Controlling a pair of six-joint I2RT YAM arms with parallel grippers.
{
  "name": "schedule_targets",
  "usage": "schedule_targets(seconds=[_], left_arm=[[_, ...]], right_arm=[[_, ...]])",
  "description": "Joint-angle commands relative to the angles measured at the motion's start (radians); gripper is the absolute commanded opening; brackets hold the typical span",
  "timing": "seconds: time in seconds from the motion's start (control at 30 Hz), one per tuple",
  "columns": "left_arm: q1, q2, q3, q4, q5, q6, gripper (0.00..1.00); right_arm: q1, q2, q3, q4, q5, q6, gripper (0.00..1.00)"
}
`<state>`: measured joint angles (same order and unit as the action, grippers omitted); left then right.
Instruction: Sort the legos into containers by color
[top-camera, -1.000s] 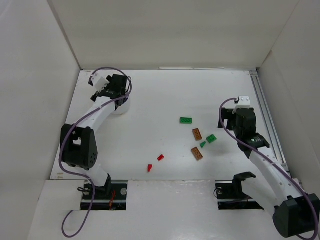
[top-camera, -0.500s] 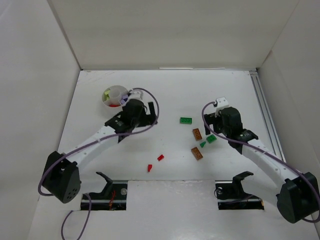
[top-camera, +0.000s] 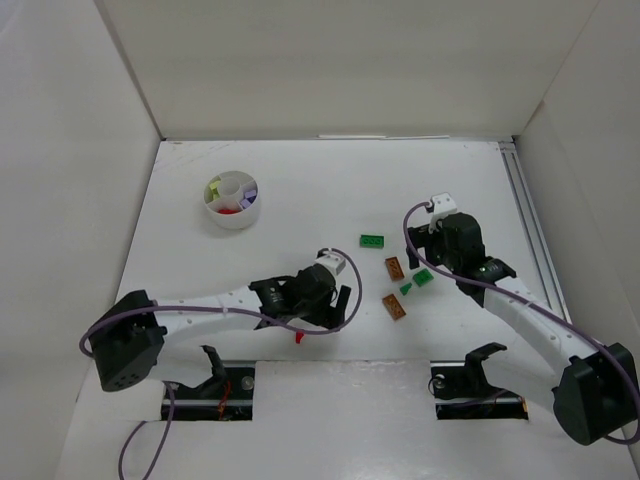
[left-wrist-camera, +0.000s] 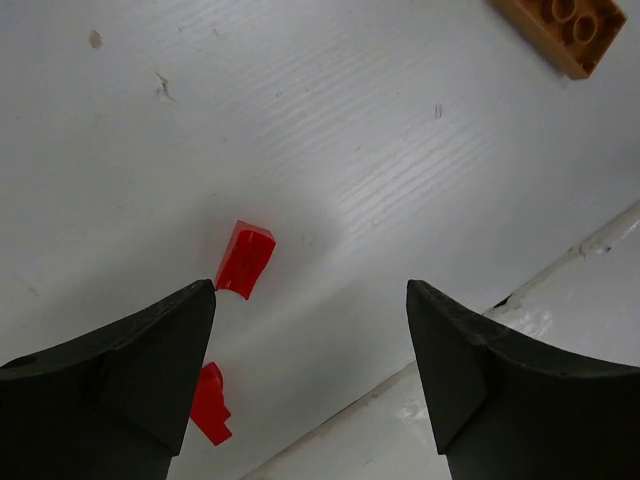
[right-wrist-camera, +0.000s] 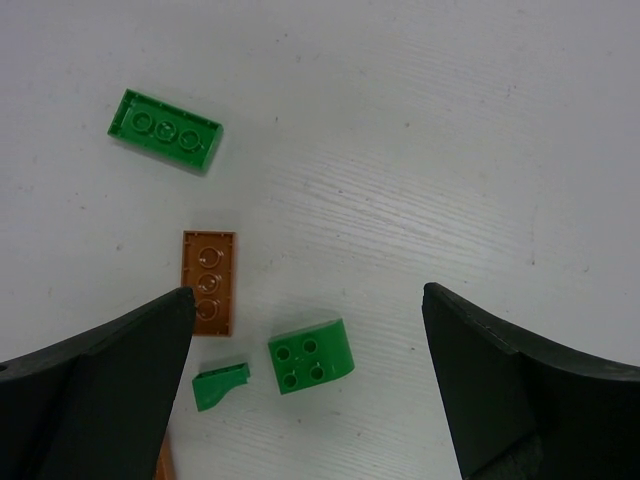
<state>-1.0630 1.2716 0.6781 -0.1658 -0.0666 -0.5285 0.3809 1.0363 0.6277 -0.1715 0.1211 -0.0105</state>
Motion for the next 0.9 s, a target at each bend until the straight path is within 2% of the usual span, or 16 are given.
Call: schedule_targets(seconds=[0.0, 0.07, 0.27, 0.53, 0.63, 0.8, 0.87], left_arm=[[-0.052, 0.043, -0.003, 0.031, -0.042, -0.001, 0.73], [-0.084, 0.101, 0.006, 0.020, -0.077, -0.001, 0.65], [-0.103, 0.184, 0.052, -0.055, -0.222, -0.065, 0.55], [-0.103, 0.149, 0.043, -0.077, -0.256, -0.074, 0.56], [-0.103, 0.176, 0.043, -0.049, -0.194, -0.051, 0.55], [-0.103, 0.207, 0.052, -0.052, -0.150, -0.042, 0.32], [-0.103, 0.207, 0.052, -0.052, -0.137, -0.042, 0.28]], right_arm=[[0.007, -0.011, 0.017, 0.043, -0.021, 0.010, 1.00], [0.007, -0.021, 0.007, 0.043, -0.021, 0.021, 1.00], [0.007, -0.042, -0.011, 0.043, -0.031, 0.030, 1.00], [0.007, -0.061, -0.020, 0.043, -0.022, 0.030, 1.00], [0.007, -0.061, -0.020, 0.043, -0.021, 0.030, 1.00], [0.007, -0.061, -0.020, 0.043, -0.021, 0.030, 1.00], [0.007, -0.061, -0.020, 0.043, -0.021, 0.030, 1.00]])
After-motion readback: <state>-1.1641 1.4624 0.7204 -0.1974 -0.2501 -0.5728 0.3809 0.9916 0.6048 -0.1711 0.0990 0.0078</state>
